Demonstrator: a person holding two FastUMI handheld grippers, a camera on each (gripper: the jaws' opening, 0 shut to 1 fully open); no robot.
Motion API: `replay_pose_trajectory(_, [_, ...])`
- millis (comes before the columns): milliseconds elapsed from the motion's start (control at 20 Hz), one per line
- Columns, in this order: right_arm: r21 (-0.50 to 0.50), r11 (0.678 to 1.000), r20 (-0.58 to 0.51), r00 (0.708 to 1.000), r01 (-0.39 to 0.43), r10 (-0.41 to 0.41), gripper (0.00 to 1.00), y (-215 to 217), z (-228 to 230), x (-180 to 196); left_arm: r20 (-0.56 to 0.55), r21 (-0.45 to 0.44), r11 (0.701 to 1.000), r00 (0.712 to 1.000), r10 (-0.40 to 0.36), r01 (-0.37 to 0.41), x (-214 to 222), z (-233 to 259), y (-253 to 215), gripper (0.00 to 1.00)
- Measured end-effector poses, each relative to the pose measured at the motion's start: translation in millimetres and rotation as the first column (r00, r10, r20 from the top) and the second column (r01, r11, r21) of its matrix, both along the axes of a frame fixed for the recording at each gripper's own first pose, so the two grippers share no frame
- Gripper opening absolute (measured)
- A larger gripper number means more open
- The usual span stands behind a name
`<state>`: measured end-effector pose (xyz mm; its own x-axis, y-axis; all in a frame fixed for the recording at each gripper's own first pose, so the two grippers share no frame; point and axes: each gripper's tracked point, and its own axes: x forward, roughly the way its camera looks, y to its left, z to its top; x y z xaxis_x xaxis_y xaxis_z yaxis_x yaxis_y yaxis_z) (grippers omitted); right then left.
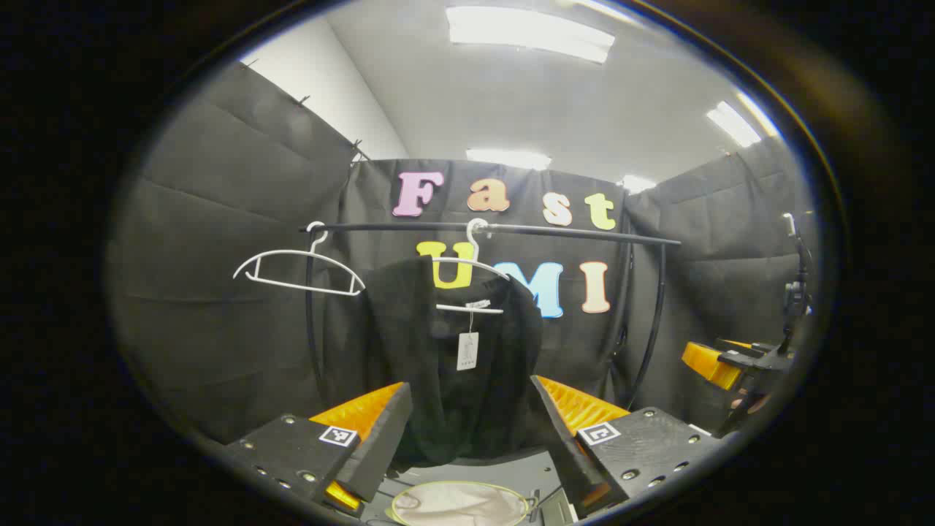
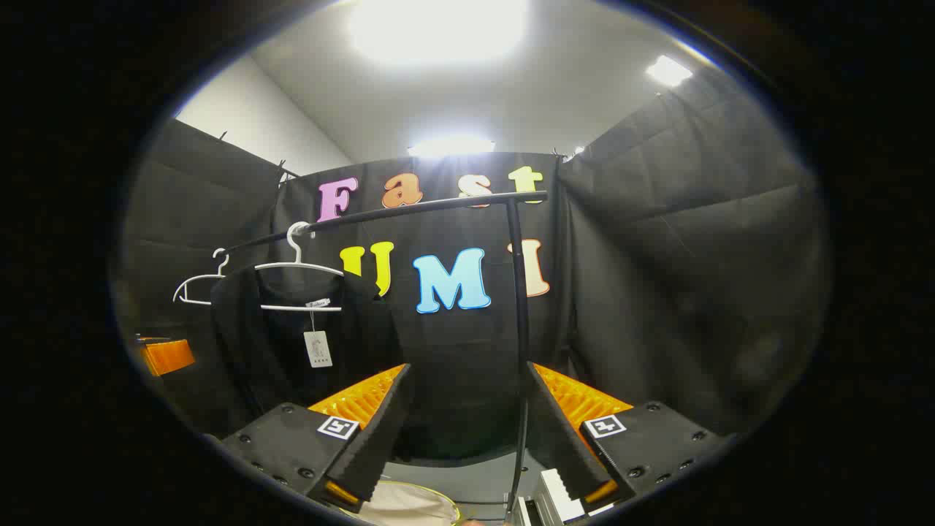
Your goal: Grasp the clothes on the hanger with both hands and then place them into the laundry hamper below.
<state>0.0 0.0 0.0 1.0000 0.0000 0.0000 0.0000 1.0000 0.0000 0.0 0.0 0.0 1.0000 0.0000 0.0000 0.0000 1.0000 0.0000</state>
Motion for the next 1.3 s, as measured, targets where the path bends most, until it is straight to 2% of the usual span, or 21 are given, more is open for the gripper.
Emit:
replay_pose_trajectory(50, [0.003, 1.000, -0.001, 1.000, -0.007, 0.007, 0.96, 4.1, 0.1, 0.7, 0.002, 0.002, 1.000, 1.000, -0.001, 0.001, 0.1, -0.2, 0.4, 0.94])
replay_pose_trajectory(150, [0.004, 1.000, -0.002, 1.000, -0.021, 0.021, 0.96, 11.8, 0.9, 1.3, 0.001, 0.006, 1.000, 1.000, 0.008, -0.008, -2.6, -1.2, 8.3, 0.94])
replay_pose_trajectory(200, [0.001, 1.000, -0.003, 1.000, -0.024, 0.024, 0.92, 14.1, 0.8, 1.9, 0.000, 0.006, 1.000, 1.000, 0.014, -0.014, -2.2, -1.4, 11.2, 0.94])
replay_pose_trajectory(350, [-0.006, 0.999, -0.006, 0.999, -0.038, 0.038, 0.92, 22.1, -0.4, 1.1, -0.001, -0.001, 1.000, 1.000, 0.028, -0.028, -5.4, -1.5, 20.9, 0.94])
replay_pose_trajectory(400, [-0.008, 0.999, -0.005, 0.999, -0.039, 0.039, 0.96, 23.5, -0.3, 1.0, -0.003, -0.004, 0.999, 0.999, 0.033, -0.033, -7.9, -3.5, 24.4, 0.94])
replay_pose_trajectory(500, [-0.011, 0.999, -0.005, 0.999, -0.041, 0.041, 0.96, 23.9, -0.9, 1.1, -0.010, -0.009, 0.999, 0.999, 0.041, -0.041, -10.2, -6.8, 29.9, 0.94])
replay_pose_trajectory(550, [-0.010, 0.999, -0.007, 0.999, -0.040, 0.039, 0.92, 22.7, -1.6, 0.4, -0.012, -0.011, 0.999, 0.999, 0.044, -0.044, -11.2, -6.6, 32.6, 0.94])
replay_pose_trajectory(700, [-0.008, 0.999, -0.018, 0.999, -0.036, 0.036, 0.92, 24.7, -3.8, 2.2, -0.023, -0.012, 0.999, 0.999, 0.049, -0.050, -11.3, -8.7, 35.8, 0.94])
replay_pose_trajectory(750, [-0.011, 0.999, -0.024, 0.999, -0.034, 0.033, 0.96, 25.0, -5.1, 4.1, -0.026, -0.012, 0.999, 0.998, 0.052, -0.052, -11.1, -9.2, 37.2, 0.94])
replay_pose_trajectory(800, [-0.014, 0.999, -0.032, 0.999, -0.032, 0.032, 0.92, 25.0, -5.0, 5.1, -0.031, -0.015, 0.999, 0.998, 0.052, -0.052, -10.3, -9.1, 37.3, 0.94])
replay_pose_trajectory(950, [-0.019, 0.999, -0.039, 0.999, -0.033, 0.032, 0.92, 27.5, -2.5, 5.5, -0.051, -0.019, 0.998, 0.997, 0.057, -0.058, -8.5, -13.3, 40.2, 0.94])
replay_pose_trajectory(1150, [-0.014, 0.997, -0.068, 0.995, -0.073, 0.072, 0.92, 42.7, -6.9, 15.0, -0.059, -0.021, 0.996, 0.995, 0.081, -0.082, -0.5, -13.9, 45.6, 0.94])
replay_pose_trajectory(1200, [-0.018, 0.996, -0.070, 0.994, -0.090, 0.088, 0.96, 47.0, -7.0, 19.0, -0.073, -0.023, 0.995, 0.993, 0.096, -0.098, 3.8, -15.3, 49.2, 0.94])
replay_pose_trajectory(1300, [-0.024, 0.993, -0.074, 0.991, -0.113, 0.111, 0.96, 51.7, -7.5, 28.7, -0.095, -0.032, 0.992, 0.989, 0.117, -0.120, 14.5, -17.4, 53.4, 0.94])
